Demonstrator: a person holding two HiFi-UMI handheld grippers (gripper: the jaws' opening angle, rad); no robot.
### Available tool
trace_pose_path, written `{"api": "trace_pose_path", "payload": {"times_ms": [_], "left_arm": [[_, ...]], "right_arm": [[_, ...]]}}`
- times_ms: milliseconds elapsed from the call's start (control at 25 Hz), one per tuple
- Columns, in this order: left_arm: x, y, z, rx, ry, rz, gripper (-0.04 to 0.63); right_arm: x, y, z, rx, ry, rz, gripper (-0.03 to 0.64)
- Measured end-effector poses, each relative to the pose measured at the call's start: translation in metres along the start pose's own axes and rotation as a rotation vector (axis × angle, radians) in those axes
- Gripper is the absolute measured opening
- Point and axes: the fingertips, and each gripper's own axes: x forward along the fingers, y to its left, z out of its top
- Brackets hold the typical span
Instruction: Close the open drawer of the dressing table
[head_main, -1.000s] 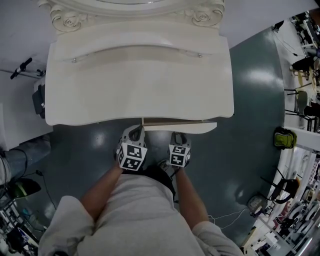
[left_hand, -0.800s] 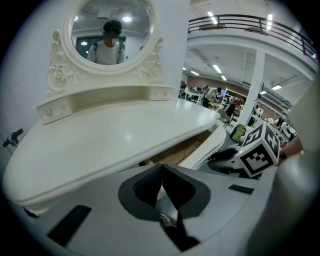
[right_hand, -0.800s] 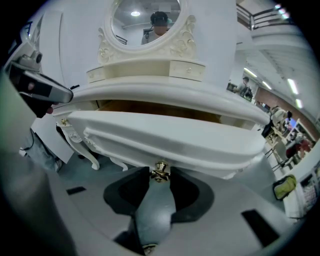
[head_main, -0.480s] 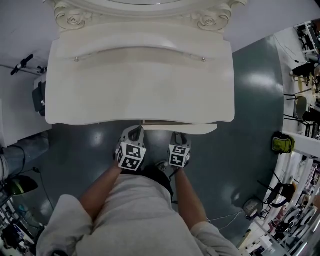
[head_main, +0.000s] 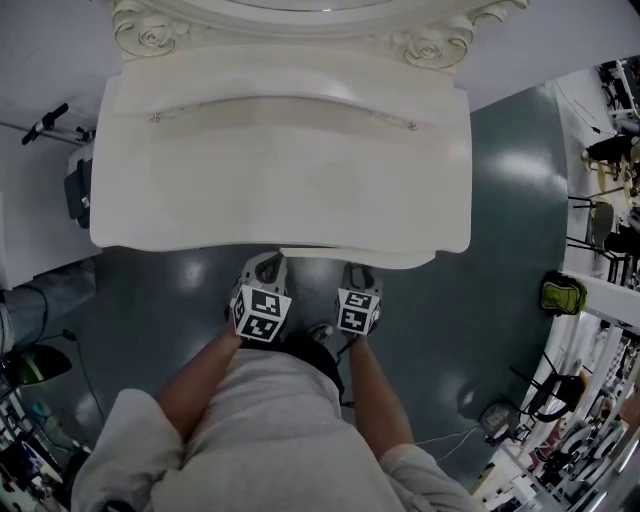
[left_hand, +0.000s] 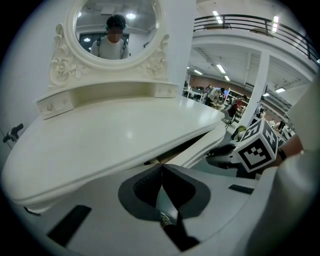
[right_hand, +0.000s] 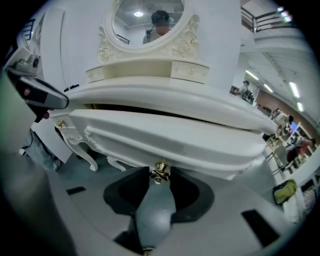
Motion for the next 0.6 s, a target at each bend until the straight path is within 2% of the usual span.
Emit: {"api": "trace_pose_path", "payload": {"times_ms": [600], "left_arm": [[0.005, 0.008, 0.004, -0.02, 0.015, -0.002, 0.008]], "right_arm": [[0.013, -0.003, 0.018, -0.008, 0.005, 0.002, 0.14]]}}
